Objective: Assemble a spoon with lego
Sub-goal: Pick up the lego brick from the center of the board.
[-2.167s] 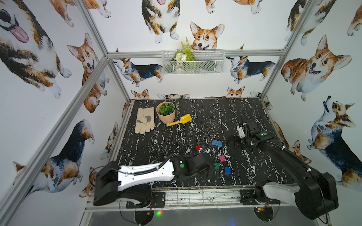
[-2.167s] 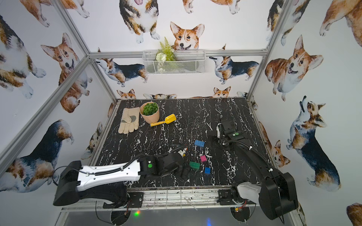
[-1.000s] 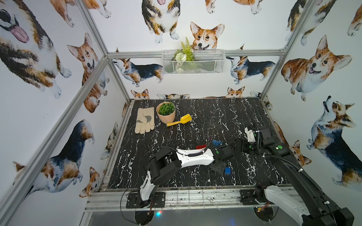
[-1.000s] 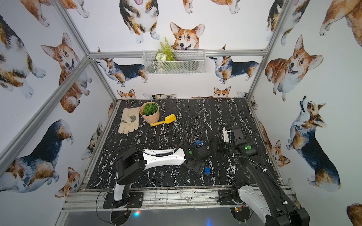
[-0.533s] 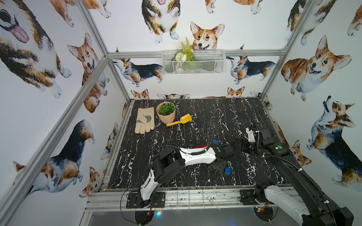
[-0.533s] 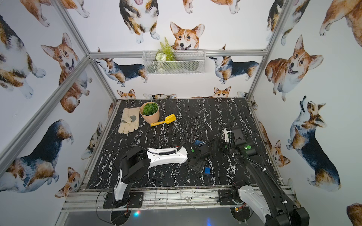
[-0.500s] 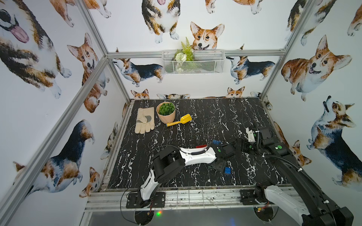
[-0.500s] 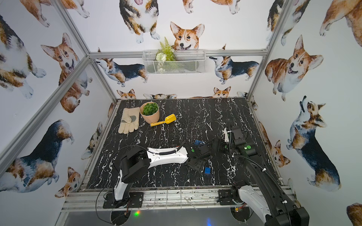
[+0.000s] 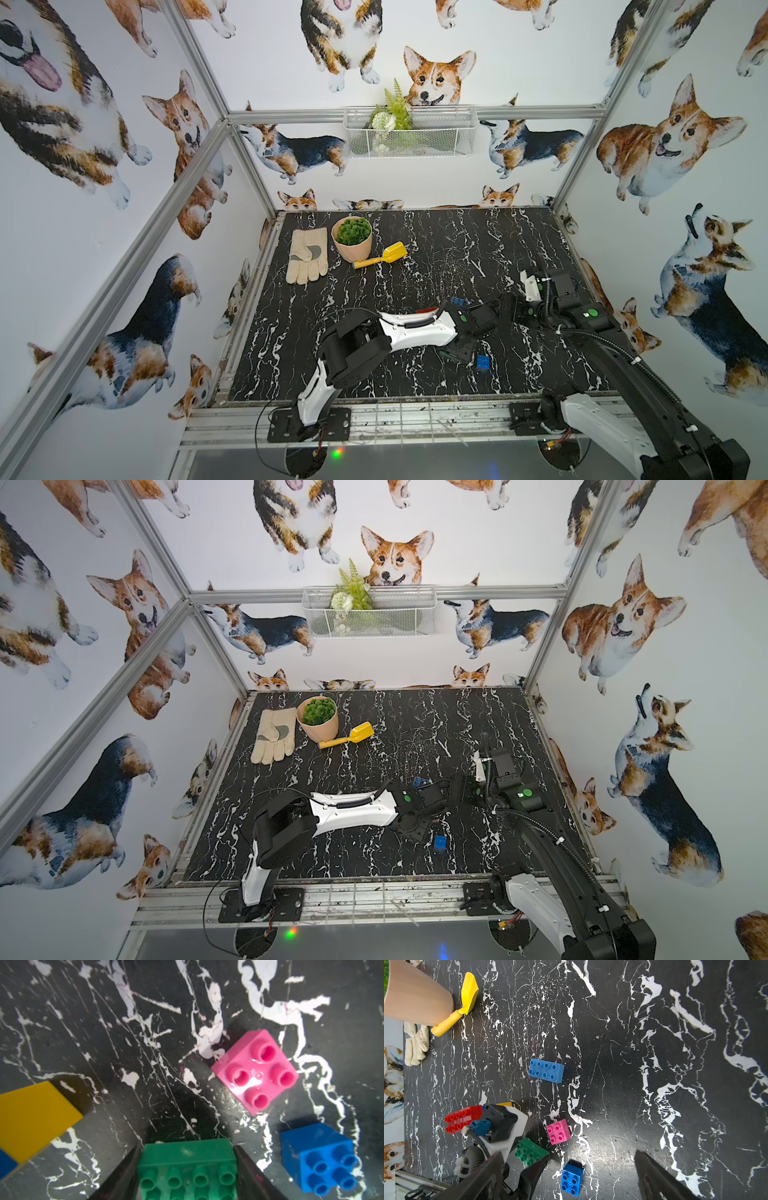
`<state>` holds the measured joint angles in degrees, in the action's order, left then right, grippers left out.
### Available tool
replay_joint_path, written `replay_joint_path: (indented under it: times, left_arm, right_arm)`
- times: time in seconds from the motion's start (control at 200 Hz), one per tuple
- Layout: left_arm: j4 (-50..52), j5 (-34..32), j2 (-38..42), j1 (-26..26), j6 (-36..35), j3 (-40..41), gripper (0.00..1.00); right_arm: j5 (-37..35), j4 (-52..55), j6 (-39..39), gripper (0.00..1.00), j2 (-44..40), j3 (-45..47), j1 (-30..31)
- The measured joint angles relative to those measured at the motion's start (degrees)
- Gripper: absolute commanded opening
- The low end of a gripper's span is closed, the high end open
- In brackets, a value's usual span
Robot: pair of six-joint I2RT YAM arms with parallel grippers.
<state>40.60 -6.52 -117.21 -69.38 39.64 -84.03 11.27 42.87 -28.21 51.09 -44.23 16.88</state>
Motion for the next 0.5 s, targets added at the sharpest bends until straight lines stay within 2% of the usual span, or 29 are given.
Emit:
replay_joint_path:
  times: [0.23,0.495]
  left_arm:
    - [0.76,0.44,1.46,-0.52,-0.02,1.09,0.48]
    - [3.96,0.42,4.83,-3.65,0.00,0.09,0.47]
  right_arm:
    - [1.40,-0.24,0.13,1.00,0.04,0.02,0.00]
    - [2.58,-0.68,0.17,1.00,-0.26,0.00,0.02]
